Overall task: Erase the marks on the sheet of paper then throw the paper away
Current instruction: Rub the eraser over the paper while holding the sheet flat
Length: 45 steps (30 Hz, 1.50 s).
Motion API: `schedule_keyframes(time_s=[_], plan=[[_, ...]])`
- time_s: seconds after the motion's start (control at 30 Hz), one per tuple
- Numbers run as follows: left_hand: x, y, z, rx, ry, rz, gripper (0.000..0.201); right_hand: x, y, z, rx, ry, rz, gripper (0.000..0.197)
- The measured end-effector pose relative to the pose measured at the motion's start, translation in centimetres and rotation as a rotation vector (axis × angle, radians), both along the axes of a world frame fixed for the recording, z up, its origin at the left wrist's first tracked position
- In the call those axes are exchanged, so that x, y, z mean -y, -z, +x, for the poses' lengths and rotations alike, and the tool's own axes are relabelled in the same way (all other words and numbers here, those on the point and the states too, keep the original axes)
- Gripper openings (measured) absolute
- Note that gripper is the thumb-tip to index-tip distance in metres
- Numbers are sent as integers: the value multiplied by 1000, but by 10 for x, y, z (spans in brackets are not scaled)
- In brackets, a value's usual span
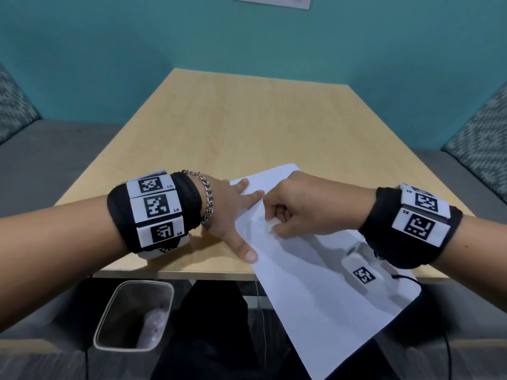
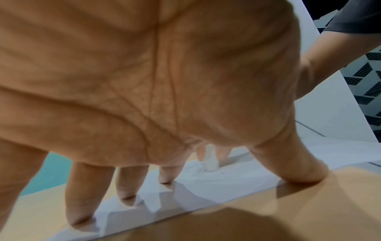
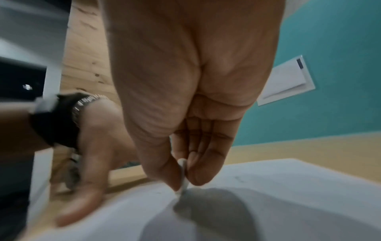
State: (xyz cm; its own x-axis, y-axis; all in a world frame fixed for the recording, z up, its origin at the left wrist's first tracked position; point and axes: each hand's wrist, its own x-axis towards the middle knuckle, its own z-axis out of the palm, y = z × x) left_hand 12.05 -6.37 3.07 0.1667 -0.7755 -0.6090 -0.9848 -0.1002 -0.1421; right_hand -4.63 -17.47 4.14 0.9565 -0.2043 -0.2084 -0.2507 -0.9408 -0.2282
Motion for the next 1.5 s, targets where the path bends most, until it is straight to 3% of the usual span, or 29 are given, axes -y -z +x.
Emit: schedule_keyframes(time_s=[0.07,0.2,0.4,0.53,0.63,0.8,0.93,1.13,1.33,1.5], plan=[[0,0,1,-2,-3,1,139,0,-3,-2,-47,-7,53,12],[-1,0,0,7,-12,4,141,16,0,1,42,92,-77,14],[-1,-1,0,3,-12,1,141,-3,-1,-7,-27,-19,16,7],[-2,-3,-2,17,-11,13,140,15,0,-9,23,74,-56,7],[-1,-4,-1,18,-4,27,140,25,-7,-18,-1,95,-5,10],[11,-14,11,64,124,22,141,48,-15,-37,0,157,-120,11],[20,-21,21,109,170,-64,133,42,-9,-51,-41,173,-104,9],[14,-17,9,-30,68,48,137,34,-11,-51,-52,118,-168,6],[12,-7,2,-74,52,0,141,18,-7,-28,54,49,-40,14],[13,-2,5,-72,45,-31,149,19,1,-18,91,91,-102,17]])
